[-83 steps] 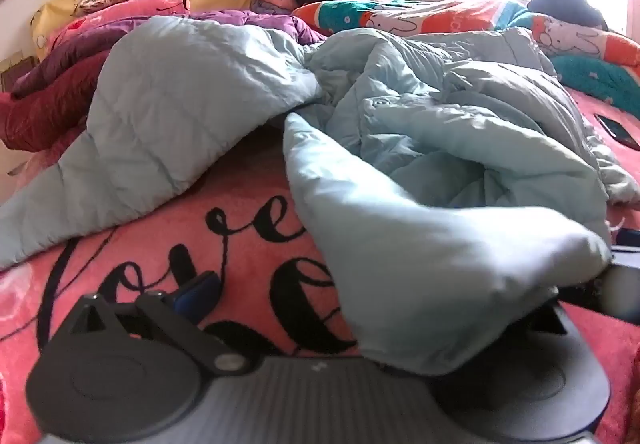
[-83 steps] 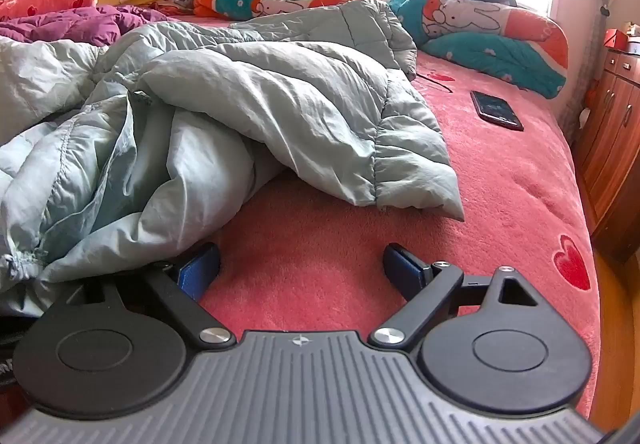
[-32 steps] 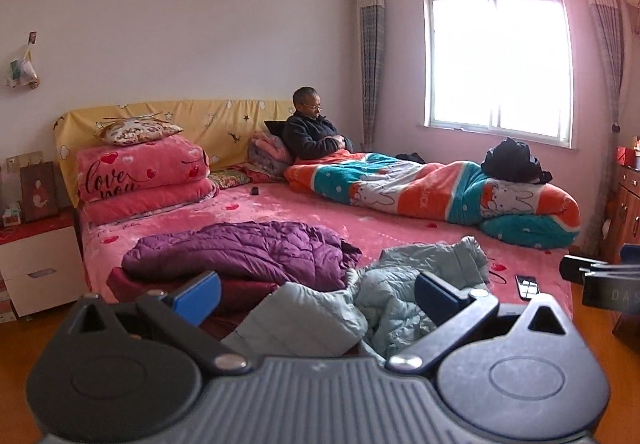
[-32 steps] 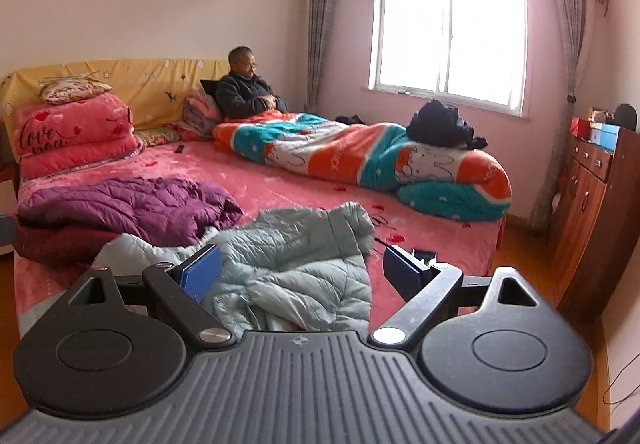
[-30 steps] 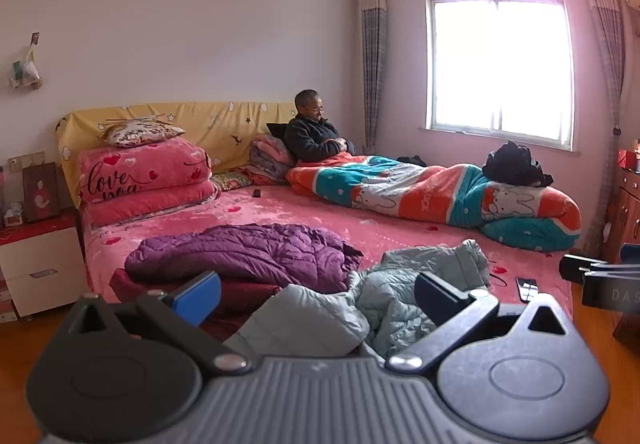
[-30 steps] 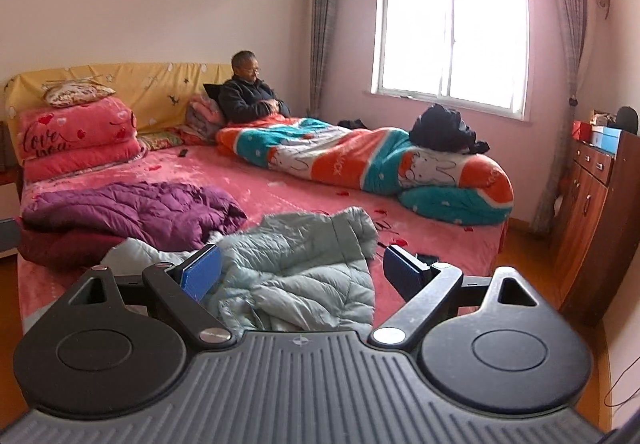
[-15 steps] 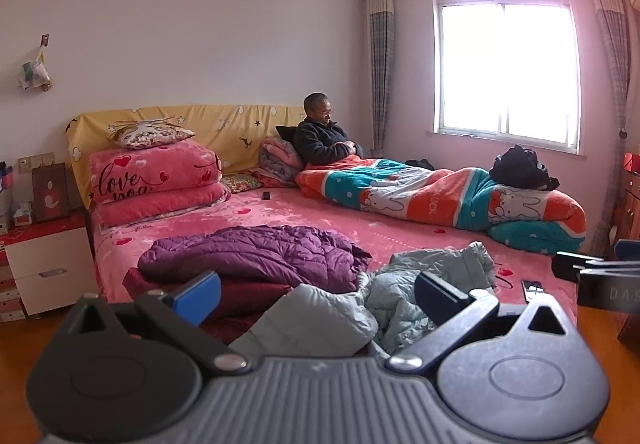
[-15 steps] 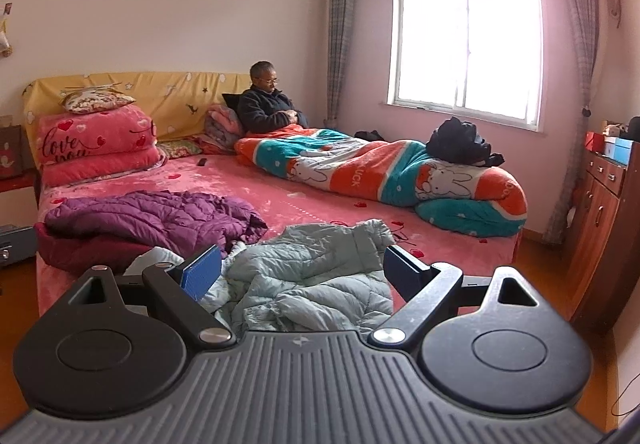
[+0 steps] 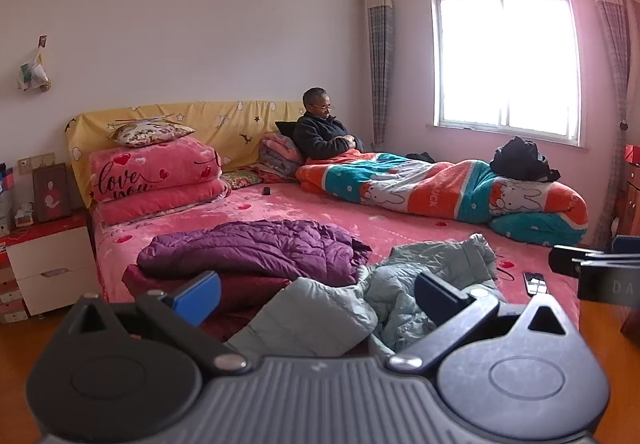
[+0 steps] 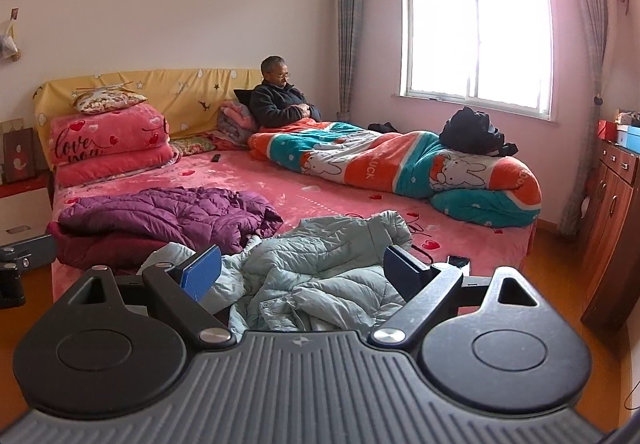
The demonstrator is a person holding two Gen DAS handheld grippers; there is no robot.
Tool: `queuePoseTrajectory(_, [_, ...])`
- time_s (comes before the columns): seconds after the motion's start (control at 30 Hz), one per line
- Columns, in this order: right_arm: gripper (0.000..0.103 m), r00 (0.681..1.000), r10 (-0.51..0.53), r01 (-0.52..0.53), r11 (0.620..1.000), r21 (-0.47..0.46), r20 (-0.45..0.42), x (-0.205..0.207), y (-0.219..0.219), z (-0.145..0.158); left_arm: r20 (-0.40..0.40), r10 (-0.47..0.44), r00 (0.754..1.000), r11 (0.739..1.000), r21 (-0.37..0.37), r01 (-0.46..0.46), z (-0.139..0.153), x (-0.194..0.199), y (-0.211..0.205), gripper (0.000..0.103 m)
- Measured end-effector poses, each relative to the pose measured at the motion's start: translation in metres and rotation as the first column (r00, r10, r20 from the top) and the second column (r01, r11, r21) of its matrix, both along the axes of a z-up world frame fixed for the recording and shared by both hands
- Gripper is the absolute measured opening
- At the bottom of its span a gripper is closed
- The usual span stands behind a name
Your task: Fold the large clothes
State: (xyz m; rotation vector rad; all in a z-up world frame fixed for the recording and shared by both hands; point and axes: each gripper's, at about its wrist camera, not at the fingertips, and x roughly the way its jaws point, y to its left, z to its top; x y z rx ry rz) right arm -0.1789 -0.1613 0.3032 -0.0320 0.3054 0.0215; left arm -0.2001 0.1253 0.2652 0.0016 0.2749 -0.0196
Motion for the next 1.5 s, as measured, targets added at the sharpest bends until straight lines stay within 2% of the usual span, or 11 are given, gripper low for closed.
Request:
queuePoseTrajectory(0.4, [0.103,1.000,-0.025,0.025,1.000,0.016,0.005,0.008,0.006,-0.003,-0.019,-0.007,1.000,1.000,0.021,0.007,-0.006,0.007,-0.016,0.102])
queuePoseTrajectory(0.57, [0.103,0.999,-0.045,0.045,0.998,0.042,-0.008,0.021,0.005,-0.016,-0.060,-0.017,0.998,1.000,0.022,0.018,-0.019,0.022,-0.023,0.102])
queuePoseTrajectory(0.7, [0.103,0.997,-0.067,0.069,0.996,0.062,-0.042,0.038,-0.005,-0.035,-0.100,-0.048,0.994,0.999,0.018,0.050,-0.037,0.037,-0.035,0.102])
queuePoseTrajectory(0.83, [0.103,0.992,-0.103,0.109,0.991,0.076,-0.072,0.056,-0.022,-0.060,-0.128,-0.136,0.982,0.990,0.011,0.138,-0.062,0.049,-0.052,0.102])
queuePoseTrajectory(1.17, [0.103,0.967,-0.180,0.214,0.959,0.186,-0.181,0.096,-0.086,-0.143,-0.208,-0.259,0.943,0.962,0.032,0.271,-0.126,0.073,-0.100,0.102])
queuePoseTrajectory(1.37, [0.103,0.959,-0.159,0.219,0.941,0.257,-0.234,0.115,-0.105,-0.175,-0.229,-0.295,0.928,0.945,0.074,0.319,-0.152,0.088,-0.128,0.102])
queuePoseTrajectory(1.5, [0.103,0.963,-0.133,0.195,0.944,0.265,-0.232,0.129,-0.106,-0.185,-0.240,-0.253,0.937,0.956,0.085,0.280,-0.157,0.106,-0.128,0.102])
